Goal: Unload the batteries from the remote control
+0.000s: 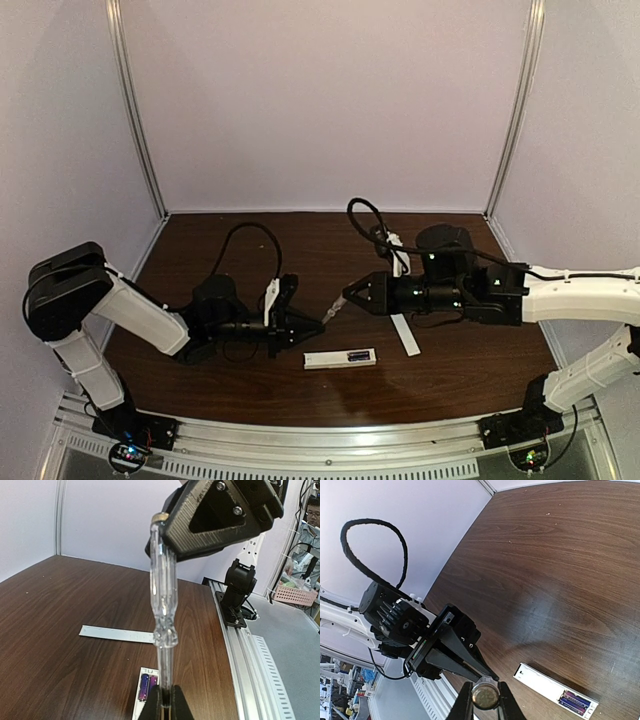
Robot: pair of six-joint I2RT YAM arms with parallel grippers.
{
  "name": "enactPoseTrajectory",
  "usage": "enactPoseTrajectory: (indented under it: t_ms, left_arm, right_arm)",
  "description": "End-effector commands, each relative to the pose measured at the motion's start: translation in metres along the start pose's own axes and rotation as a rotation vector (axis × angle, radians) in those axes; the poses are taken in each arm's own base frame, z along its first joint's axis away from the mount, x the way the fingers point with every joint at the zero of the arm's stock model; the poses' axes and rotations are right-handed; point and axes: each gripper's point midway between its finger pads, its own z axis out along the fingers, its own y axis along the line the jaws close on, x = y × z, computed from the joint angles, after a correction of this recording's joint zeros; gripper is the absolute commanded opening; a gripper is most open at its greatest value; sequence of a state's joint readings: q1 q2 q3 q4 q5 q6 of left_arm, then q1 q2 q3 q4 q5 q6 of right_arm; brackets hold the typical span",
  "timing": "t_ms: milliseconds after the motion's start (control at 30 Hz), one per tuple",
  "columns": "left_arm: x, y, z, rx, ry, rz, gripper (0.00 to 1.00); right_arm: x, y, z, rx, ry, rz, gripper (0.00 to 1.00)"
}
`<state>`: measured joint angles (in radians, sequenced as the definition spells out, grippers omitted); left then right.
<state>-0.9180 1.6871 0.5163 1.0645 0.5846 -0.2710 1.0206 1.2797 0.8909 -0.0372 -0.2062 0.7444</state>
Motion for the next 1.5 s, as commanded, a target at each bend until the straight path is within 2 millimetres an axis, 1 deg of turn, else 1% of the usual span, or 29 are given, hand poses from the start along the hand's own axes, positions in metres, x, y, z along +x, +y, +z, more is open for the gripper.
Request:
enactPoseTrajectory:
  t_ms: [0,67,100,200,233,267,300,367,433,500,567,633,700,867,967,1067,1233,1400,1467]
  left_arm:
    - [-0.017,-0.011,0.003,0.053,-0.055,0.043,0.00]
    - [-0.017,-0.012,0.003,0.058,-0.054,0.042,0.00]
    - [-0.017,-0.013,0.003,0.064,-0.052,0.042,0.00]
    - [-0.017,-0.018,0.003,0.094,-0.045,0.044,0.00]
    - [-0.016,-0.020,0.003,0.112,-0.039,0.045,0.00]
    - [-0.016,-0.024,0.004,0.132,-0.033,0.047,0.00]
    - [-0.015,-0.027,0.005,0.156,-0.021,0.050,0.00]
    - [-0.012,-0.032,0.005,0.194,0.004,0.059,0.00]
    - [-0.009,-0.036,0.006,0.224,0.032,0.064,0.00]
    - [-0.006,-0.041,0.006,0.260,0.057,0.059,0.00]
    - [-0.006,-0.047,0.005,0.298,0.064,0.056,0.00]
    - [-0.007,-0.052,0.004,0.330,0.064,0.053,0.00]
    - [-0.008,-0.056,0.004,0.359,0.067,0.044,0.00]
    - [-0.007,-0.062,0.005,0.407,0.087,0.024,0.00]
    - [-0.007,-0.063,0.007,0.409,0.092,0.024,0.00]
    - [-0.005,-0.062,0.009,0.406,0.104,0.022,0.00]
    - [-0.003,-0.063,0.012,0.429,0.120,0.004,0.00]
    - [-0.001,-0.060,0.015,0.412,0.132,-0.006,0.00]
    - [0.000,-0.060,0.016,0.420,0.139,-0.011,0.00]
  right_arm:
    - [0.004,0.001,-0.003,-0.014,0.018,-0.023,0.00]
    - [0.006,0.000,-0.007,-0.004,0.033,-0.044,0.00]
    - [0.006,-0.001,-0.009,0.006,0.036,-0.056,0.07]
    - [0.008,-0.007,-0.018,0.043,0.060,-0.095,0.52]
    - [0.007,-0.009,-0.021,0.056,0.065,-0.109,0.64]
    - [0.008,-0.010,-0.023,0.065,0.077,-0.127,0.72]
    - [0.012,-0.011,-0.026,0.068,0.098,-0.154,0.78]
    - [0.019,-0.011,-0.030,0.071,0.148,-0.203,0.86]
    - [0.029,-0.009,-0.033,0.041,0.198,-0.251,0.91]
    - [0.036,-0.006,-0.035,0.010,0.222,-0.279,0.95]
    - [0.041,-0.004,-0.035,-0.021,0.237,-0.303,0.97]
    - [0.042,-0.003,-0.034,-0.036,0.233,-0.320,0.96]
    - [0.045,0.000,-0.034,-0.064,0.239,-0.332,0.94]
    - [0.051,0.011,-0.034,-0.120,0.266,-0.357,0.82]
    - [0.054,0.011,-0.031,-0.120,0.284,-0.353,0.72]
    - [0.057,0.015,-0.030,-0.140,0.296,-0.348,0.65]
    - [0.060,0.020,-0.026,-0.155,0.321,-0.347,0.60]
    - [0.062,0.020,-0.021,-0.139,0.349,-0.344,0.49]
    - [0.062,0.022,-0.021,-0.142,0.358,-0.350,0.47]
